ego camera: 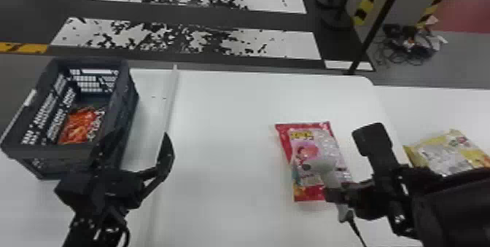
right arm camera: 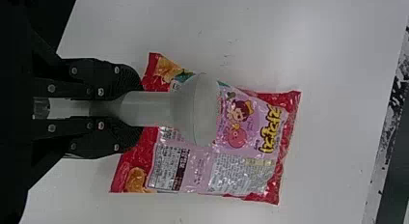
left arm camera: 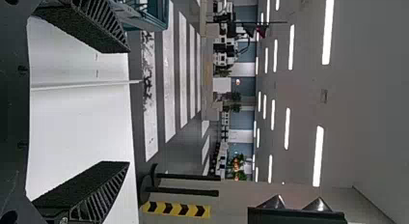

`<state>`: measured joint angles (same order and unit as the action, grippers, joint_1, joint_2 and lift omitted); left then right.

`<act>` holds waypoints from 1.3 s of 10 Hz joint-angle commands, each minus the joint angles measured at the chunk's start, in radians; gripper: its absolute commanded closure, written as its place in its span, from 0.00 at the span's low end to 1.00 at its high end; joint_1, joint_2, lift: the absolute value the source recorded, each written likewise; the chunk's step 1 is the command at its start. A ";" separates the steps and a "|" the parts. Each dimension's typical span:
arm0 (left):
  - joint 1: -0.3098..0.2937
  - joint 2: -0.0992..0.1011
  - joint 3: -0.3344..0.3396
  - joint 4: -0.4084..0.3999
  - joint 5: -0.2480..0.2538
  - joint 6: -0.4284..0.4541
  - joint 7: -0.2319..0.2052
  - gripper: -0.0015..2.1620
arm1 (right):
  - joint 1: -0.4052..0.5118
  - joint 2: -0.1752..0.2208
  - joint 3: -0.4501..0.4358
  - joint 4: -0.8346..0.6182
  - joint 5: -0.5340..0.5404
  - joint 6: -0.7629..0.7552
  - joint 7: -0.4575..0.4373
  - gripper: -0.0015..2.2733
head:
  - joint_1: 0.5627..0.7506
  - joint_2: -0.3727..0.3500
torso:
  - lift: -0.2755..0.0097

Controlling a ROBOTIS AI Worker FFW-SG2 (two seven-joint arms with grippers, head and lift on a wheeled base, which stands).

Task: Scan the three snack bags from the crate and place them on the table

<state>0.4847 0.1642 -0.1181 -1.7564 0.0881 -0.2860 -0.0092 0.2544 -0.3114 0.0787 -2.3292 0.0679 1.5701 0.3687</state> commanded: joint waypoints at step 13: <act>0.000 0.000 -0.003 -0.008 0.001 -0.003 0.002 0.02 | -0.264 -0.021 -0.220 0.617 -0.037 -0.408 -0.031 0.99 | 0.70 0.16 | 0.75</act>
<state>0.4847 0.1641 -0.1212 -1.7642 0.0890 -0.2890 -0.0076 0.0070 -0.3282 -0.1430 -1.7449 0.0319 1.1758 0.3374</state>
